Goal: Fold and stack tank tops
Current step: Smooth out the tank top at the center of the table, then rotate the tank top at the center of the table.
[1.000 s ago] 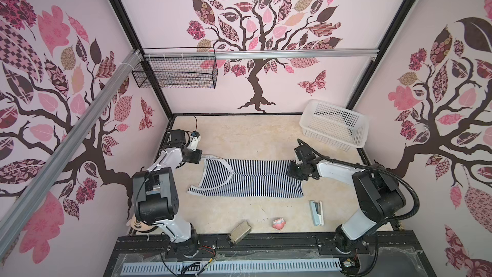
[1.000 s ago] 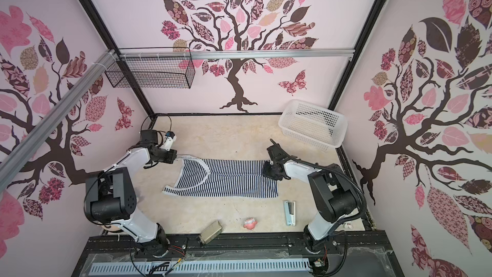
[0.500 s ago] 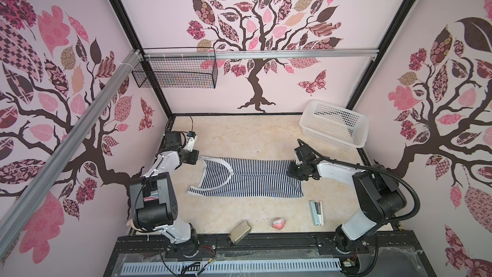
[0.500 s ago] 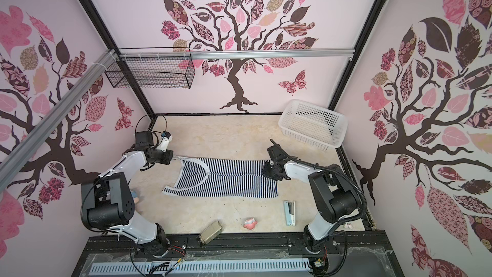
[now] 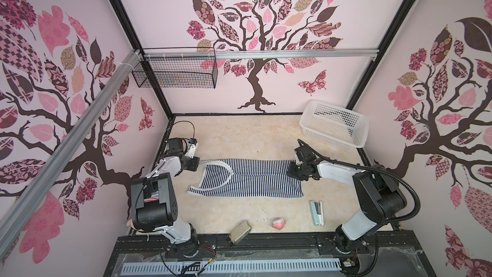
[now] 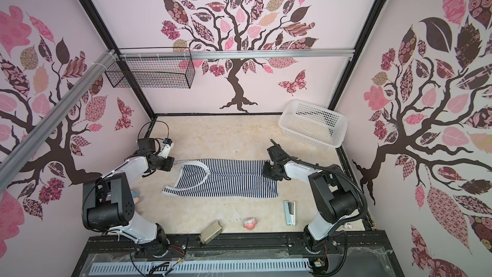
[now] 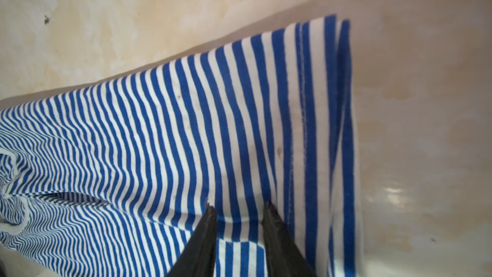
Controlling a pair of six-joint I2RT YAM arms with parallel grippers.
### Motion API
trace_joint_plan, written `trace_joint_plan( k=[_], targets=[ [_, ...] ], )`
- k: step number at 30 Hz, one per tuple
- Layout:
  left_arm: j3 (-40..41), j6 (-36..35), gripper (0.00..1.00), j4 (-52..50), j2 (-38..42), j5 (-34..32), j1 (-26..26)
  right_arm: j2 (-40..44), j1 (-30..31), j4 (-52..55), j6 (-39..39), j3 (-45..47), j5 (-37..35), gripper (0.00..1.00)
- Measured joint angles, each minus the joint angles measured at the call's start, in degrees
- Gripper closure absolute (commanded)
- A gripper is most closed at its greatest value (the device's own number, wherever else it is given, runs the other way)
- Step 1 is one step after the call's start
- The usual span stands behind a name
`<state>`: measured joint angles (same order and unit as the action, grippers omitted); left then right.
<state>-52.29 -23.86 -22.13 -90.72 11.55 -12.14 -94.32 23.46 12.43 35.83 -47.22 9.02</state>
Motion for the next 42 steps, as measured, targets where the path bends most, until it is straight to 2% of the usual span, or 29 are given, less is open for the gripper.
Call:
trace_joint_plan(
  k=[13,23,28,31,36,42],
  targets=[
    [0.0,-0.6,0.98,2.0,-4.5,-3.8,0.0,0.0,0.0,0.0,0.2,0.0,0.0,0.67],
    [-0.8,-1.2,0.81,-0.5,-6.3,-5.2,0.0,0.4,0.0,0.0,0.2,0.0,0.0,0.66],
    [-2.0,-1.2,0.72,-1.9,-6.5,-7.5,0.1,0.7,0.0,0.0,0.2,0.0,0.1,0.62],
    [-2.0,-0.8,0.66,-3.7,-4.3,-8.5,0.0,0.9,0.0,-0.1,0.2,0.1,0.2,0.58],
    [-2.8,-0.1,0.59,-7.5,3.9,-8.2,-0.3,2.3,0.1,0.7,0.2,0.9,0.2,0.54],
    [-6.2,1.5,0.58,-11.0,8.3,-4.0,1.1,3.8,0.1,3.5,0.3,1.5,0.4,0.54]
  ],
)
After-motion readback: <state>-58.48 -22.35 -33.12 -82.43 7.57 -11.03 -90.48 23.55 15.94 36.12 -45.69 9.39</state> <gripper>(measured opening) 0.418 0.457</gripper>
